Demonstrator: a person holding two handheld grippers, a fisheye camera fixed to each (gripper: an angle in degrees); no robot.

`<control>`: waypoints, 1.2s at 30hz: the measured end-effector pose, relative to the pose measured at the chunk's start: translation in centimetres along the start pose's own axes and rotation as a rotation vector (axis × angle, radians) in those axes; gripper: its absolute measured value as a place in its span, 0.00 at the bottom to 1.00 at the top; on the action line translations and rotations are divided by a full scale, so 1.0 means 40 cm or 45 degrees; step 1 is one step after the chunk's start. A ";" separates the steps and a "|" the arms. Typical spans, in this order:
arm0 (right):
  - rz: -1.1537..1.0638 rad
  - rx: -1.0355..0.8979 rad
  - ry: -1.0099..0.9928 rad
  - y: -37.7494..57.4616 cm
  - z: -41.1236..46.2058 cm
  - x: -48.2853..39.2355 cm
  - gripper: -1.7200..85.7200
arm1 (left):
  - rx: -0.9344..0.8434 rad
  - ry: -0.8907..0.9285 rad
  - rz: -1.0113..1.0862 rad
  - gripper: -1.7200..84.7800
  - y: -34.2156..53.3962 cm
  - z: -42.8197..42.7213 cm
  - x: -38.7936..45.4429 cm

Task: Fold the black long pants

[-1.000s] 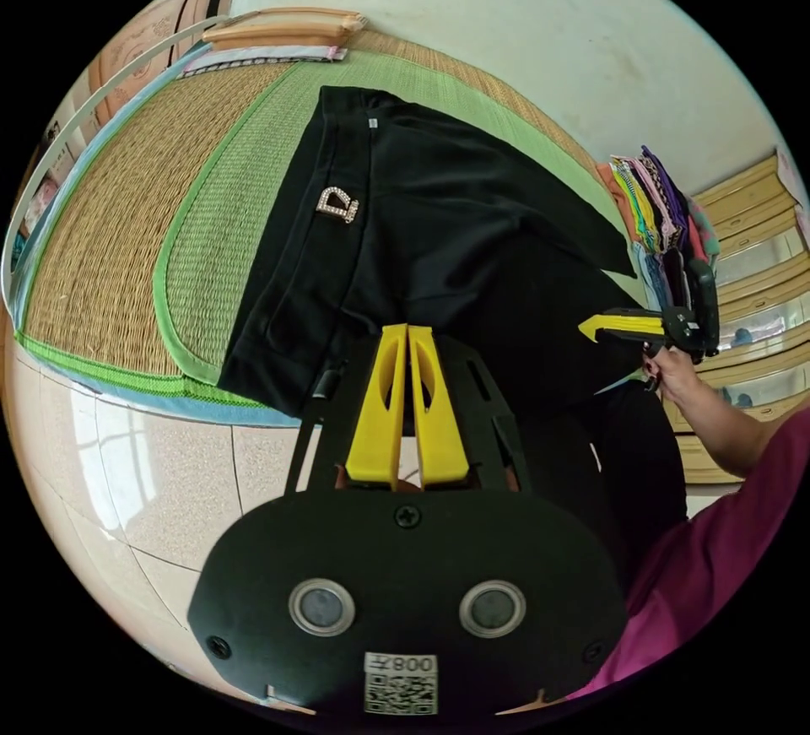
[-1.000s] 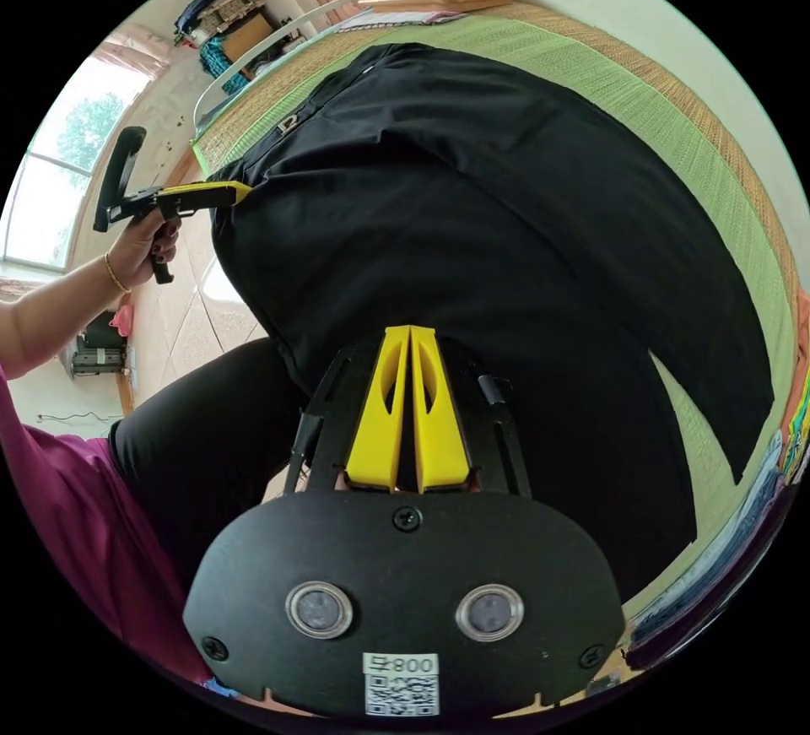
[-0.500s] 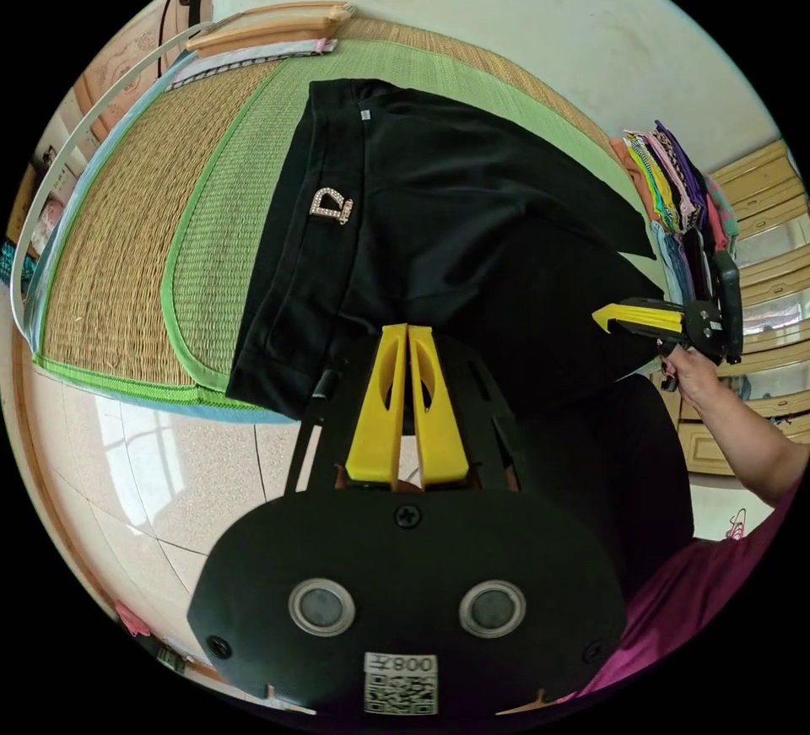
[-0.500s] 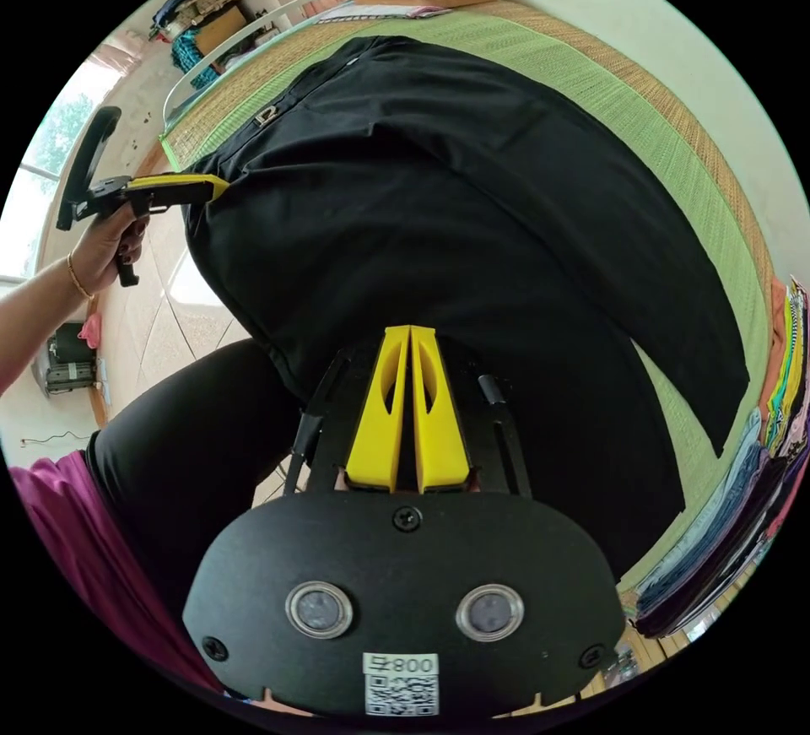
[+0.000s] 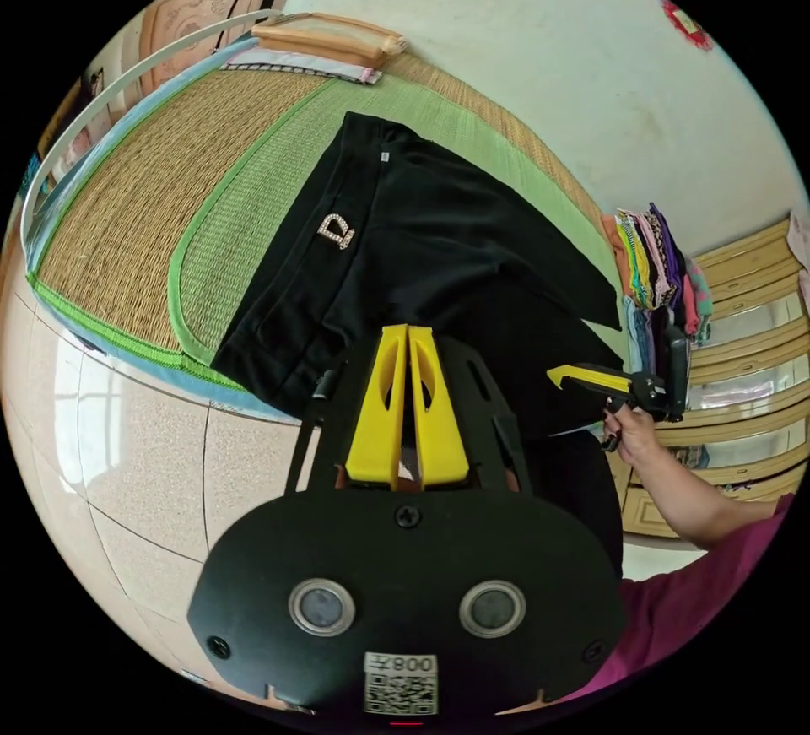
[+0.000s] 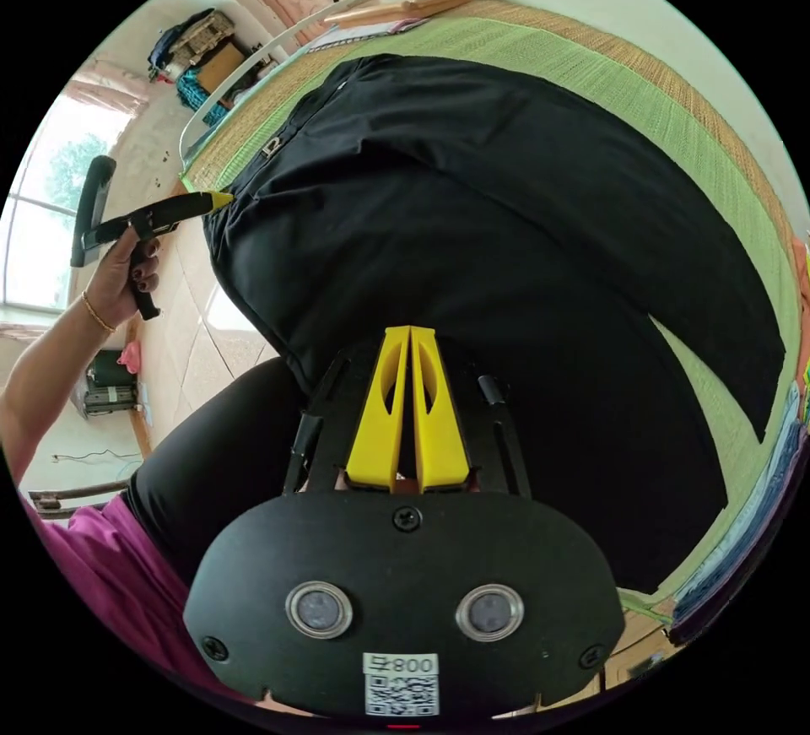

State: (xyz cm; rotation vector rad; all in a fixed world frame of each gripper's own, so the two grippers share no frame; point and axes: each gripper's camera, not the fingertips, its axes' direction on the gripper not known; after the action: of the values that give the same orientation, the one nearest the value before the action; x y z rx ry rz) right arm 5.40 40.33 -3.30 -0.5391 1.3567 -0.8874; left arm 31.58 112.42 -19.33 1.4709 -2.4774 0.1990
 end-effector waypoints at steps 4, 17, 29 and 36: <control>0.043 0.024 -0.094 0.023 0.018 0.070 0.02 | 0.038 0.099 0.009 0.02 -0.073 0.036 0.011; 0.073 0.299 -0.126 -0.106 -0.016 0.348 0.07 | -0.032 0.121 0.189 0.06 -0.584 0.249 0.069; -0.136 0.231 0.225 -0.535 0.139 0.559 0.11 | -0.221 -0.270 0.491 0.10 -1.050 0.487 0.227; -0.280 0.096 0.319 -0.712 0.322 0.634 0.12 | -0.323 -0.342 0.537 0.10 -1.199 0.611 0.249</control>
State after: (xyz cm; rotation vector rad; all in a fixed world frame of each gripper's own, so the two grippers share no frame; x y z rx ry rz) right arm 10.78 1.52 5.93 -0.5387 1.5018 -1.2129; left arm 65.53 75.02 -40.47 0.9142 -2.8741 -0.2467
